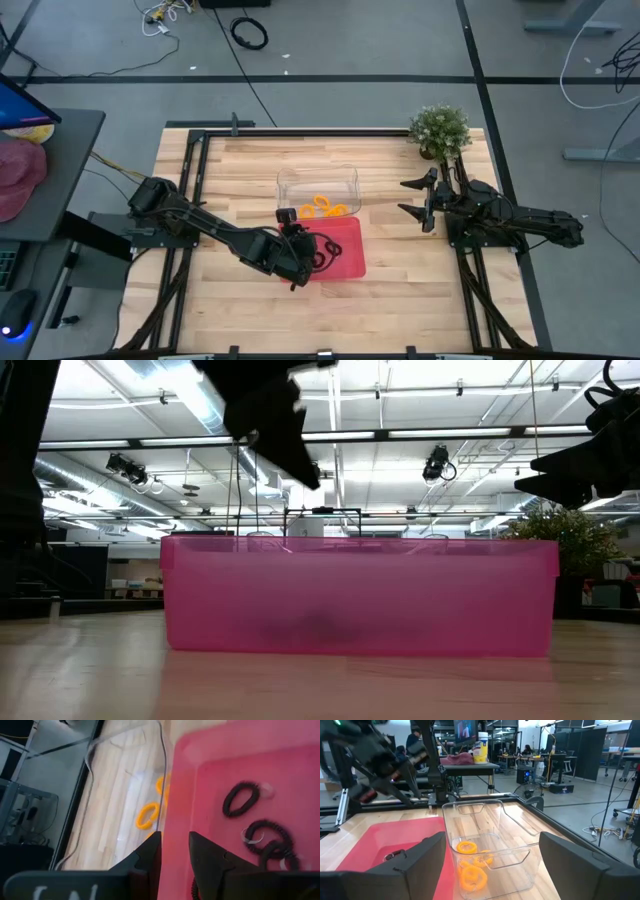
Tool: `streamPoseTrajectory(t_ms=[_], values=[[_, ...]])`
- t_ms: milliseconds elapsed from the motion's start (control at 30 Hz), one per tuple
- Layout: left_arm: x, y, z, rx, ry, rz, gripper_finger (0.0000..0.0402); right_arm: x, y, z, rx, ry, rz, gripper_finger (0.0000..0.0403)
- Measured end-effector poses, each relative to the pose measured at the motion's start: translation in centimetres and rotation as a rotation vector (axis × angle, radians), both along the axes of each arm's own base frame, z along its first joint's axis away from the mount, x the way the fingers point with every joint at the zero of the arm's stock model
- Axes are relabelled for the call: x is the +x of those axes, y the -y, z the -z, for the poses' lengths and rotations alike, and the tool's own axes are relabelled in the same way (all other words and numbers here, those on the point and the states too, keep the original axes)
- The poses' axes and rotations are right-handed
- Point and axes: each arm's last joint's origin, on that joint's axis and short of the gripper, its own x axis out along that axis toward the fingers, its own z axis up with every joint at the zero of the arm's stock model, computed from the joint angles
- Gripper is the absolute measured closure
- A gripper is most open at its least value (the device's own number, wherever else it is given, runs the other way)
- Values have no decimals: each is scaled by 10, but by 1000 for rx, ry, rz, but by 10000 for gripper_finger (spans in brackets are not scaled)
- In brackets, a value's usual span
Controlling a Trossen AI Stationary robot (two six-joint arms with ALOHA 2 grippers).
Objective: Sort spring keychains
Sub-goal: Return to Home Position
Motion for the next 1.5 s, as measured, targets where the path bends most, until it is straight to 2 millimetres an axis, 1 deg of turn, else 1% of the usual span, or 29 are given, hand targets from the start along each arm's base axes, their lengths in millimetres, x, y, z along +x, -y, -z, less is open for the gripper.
streamPoseTrajectory(t_ms=[133,233,300,400,567,833,1033,1167,1267,1500], values=[[-4,-14,21,-12,-13,11,298,0,0,0,0,0,0,78],[-11,-31,32,-84,17,36,298,0,0,0,0,-1,0,78],[-16,-42,37,-164,65,91,298,0,0,0,0,0,0,78],[-31,-57,37,-274,175,181,298,0,0,0,0,0,0,78],[-69,-77,41,-329,317,190,298,0,0,0,0,0,0,78],[-125,-90,42,-347,577,249,298,0,0,0,0,0,0,78],[-160,-96,45,-383,727,351,298,0,0,0,0,0,0,78],[-179,-105,54,-392,793,344,298,0,0,0,0,0,0,78],[-191,-109,59,-416,825,382,298,0,0,0,0,0,0,78],[-210,-116,61,-437,931,446,298,0,0,0,0,0,0,78]])
